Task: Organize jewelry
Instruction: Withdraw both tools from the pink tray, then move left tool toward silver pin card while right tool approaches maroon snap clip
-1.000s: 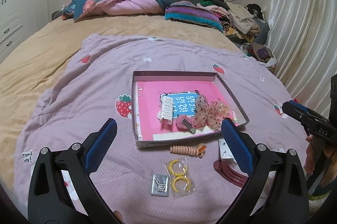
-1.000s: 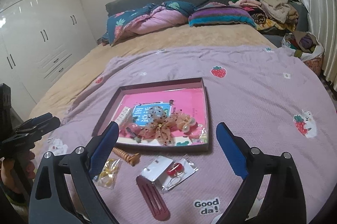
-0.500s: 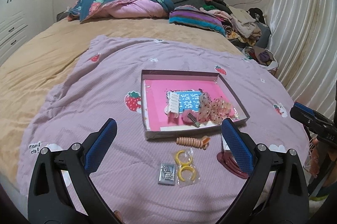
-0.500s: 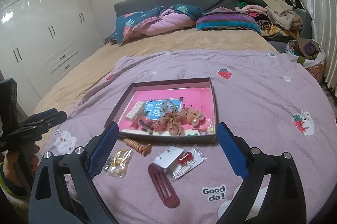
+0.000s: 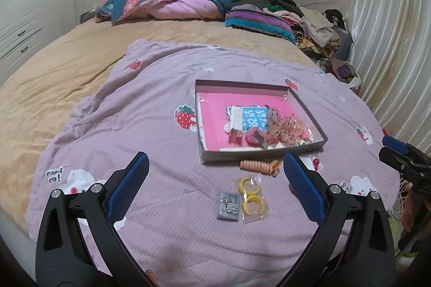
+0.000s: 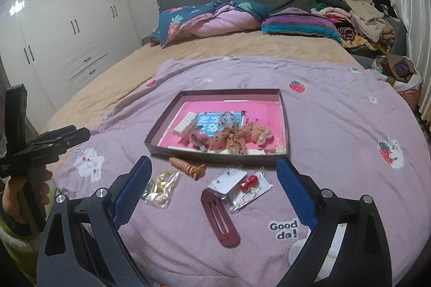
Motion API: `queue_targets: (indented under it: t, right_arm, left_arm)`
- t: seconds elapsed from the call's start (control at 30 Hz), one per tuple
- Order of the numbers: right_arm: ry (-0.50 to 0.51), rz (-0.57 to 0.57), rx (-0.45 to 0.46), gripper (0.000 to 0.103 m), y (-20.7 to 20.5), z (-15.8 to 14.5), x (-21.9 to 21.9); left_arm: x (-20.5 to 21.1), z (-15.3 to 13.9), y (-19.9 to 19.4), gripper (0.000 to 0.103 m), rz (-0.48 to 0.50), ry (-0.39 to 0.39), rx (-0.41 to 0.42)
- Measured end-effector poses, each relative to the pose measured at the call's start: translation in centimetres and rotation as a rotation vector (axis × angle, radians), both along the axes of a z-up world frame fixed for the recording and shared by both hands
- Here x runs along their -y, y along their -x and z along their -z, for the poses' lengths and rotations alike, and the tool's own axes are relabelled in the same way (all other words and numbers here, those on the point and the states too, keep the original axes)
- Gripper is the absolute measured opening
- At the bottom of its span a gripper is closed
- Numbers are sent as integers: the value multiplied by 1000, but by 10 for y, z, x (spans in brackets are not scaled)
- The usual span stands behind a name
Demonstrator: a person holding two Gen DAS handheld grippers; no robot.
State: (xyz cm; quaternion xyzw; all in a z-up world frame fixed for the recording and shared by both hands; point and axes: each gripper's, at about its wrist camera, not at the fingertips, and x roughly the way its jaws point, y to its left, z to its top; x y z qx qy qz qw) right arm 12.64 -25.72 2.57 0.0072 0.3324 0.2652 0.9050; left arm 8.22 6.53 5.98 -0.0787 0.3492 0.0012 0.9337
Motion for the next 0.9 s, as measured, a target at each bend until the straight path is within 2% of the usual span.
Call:
queue_targets:
  t: [0.37, 0.9]
  right_arm:
    - [41, -25, -51, 93, 8, 27, -5]
    - [75, -16, -119, 93, 9, 60, 1]
  left_arm:
    - [1, 28, 4, 93, 10, -21, -66]
    - [31, 68, 5, 93, 91, -57, -155]
